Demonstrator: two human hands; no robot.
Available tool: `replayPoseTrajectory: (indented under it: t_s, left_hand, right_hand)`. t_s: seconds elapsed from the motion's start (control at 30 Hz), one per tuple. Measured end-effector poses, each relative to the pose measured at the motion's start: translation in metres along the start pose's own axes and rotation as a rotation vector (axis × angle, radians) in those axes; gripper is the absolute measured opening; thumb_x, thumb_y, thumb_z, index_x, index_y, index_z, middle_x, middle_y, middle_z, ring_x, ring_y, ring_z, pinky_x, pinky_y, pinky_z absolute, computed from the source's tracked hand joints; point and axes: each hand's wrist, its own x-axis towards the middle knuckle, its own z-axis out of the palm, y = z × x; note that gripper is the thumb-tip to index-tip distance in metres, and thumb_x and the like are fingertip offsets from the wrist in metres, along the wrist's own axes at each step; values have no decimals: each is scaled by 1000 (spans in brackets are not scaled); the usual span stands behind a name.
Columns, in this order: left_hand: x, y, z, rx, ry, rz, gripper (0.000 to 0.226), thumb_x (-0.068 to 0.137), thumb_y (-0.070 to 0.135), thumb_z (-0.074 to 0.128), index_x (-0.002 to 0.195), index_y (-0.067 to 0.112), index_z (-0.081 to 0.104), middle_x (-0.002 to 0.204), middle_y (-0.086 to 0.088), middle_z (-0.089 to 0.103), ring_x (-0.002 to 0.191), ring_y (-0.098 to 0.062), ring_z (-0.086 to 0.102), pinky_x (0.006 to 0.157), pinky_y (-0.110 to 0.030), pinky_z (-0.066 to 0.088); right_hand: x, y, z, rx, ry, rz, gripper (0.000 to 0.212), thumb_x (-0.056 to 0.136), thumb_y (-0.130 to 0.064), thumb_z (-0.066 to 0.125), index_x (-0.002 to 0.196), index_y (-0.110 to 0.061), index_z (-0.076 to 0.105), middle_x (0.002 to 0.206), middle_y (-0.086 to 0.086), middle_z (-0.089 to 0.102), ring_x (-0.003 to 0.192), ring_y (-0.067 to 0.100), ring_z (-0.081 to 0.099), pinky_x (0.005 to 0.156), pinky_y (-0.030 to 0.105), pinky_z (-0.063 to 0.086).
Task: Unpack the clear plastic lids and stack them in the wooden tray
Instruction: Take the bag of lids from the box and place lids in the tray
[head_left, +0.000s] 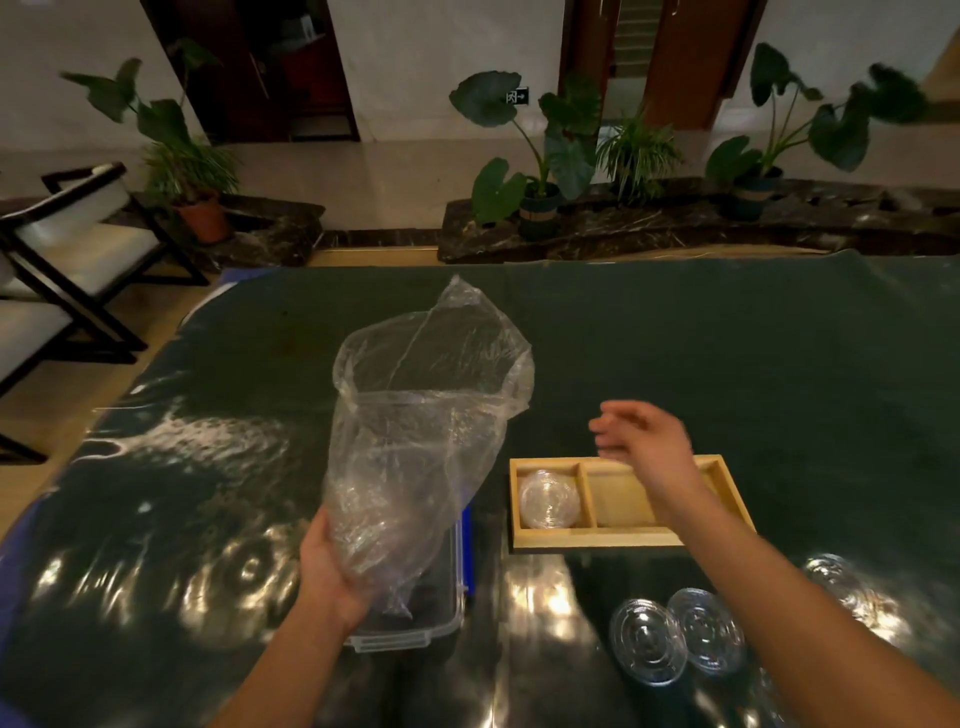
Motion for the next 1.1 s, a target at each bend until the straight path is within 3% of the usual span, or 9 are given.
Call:
replayPoseTrajectory:
  t_s: [0.1,0.2,0.3,0.43,0.53,0.73,0.93,1.03,1.1]
  left_hand:
    - [0,-1,8,76,10,-9,53,90,56,61,126,19,73,122,-25,73,104,-49,72,79,-65,58]
    - [-2,0,21,182,-21,-35,53,91,54,61,127,16,70,118,-25,74,104,-47,72,77,-63,59]
    - [-6,-1,33,237,-94,-67,54,88,51,62,116,8,78,111,-24,77,95,-42,76,76,-57,61]
    - [-13,-8,45,366,-181,-77,61,77,57,72,114,9,79,113,-22,76,101,-41,74,86,-54,59]
    - [-19,-12,51,437,-180,-104,65,72,61,75,115,12,79,120,-22,75,110,-41,72,83,-51,61]
    - [-28,-15,51,444,-211,-120,57,81,58,69,114,12,79,119,-23,75,106,-41,73,78,-48,62]
    - [-29,-12,51,472,-216,-122,53,82,61,66,108,18,81,117,-19,76,107,-40,73,80,-49,62]
    - [-28,-11,51,475,-241,-107,56,79,65,69,110,20,81,118,-18,76,107,-39,74,79,-47,62]
    - [-28,-11,52,482,-261,-102,62,71,69,75,110,22,81,118,-17,77,108,-38,74,80,-48,62]
  right_hand:
    - [-35,-64,-9,9,13,-362,14,91,-24,67,95,-35,74,85,-5,76,83,14,73,69,20,58]
    - [-69,-113,-6,-194,-213,-654,15,88,-35,65,100,-37,75,90,-13,76,85,4,72,74,16,57]
    - [-79,-136,16,-702,-543,-639,22,93,-33,63,113,-36,74,109,-21,75,102,-3,67,89,20,54]
    - [-74,-126,58,-1276,-850,-640,30,93,-29,64,123,-26,66,121,-5,67,107,17,63,91,32,51]
    - [-71,-105,77,-1279,-953,-546,35,90,-29,70,124,-27,64,107,-10,66,94,11,64,75,12,49]
    - [-69,-80,85,-1232,-1016,-440,53,93,-22,67,143,-30,50,141,-1,53,129,21,50,108,33,42]
    - [-81,-85,82,-973,-1007,-269,43,90,-26,69,131,-12,63,132,11,64,122,27,60,106,47,49]
    - [-84,-83,81,-945,-1000,-262,72,82,-56,45,133,-8,63,136,10,62,130,25,54,110,29,39]
    - [-79,-77,80,-941,-921,-196,47,91,-45,59,131,-20,65,128,-2,66,124,20,59,100,17,45]
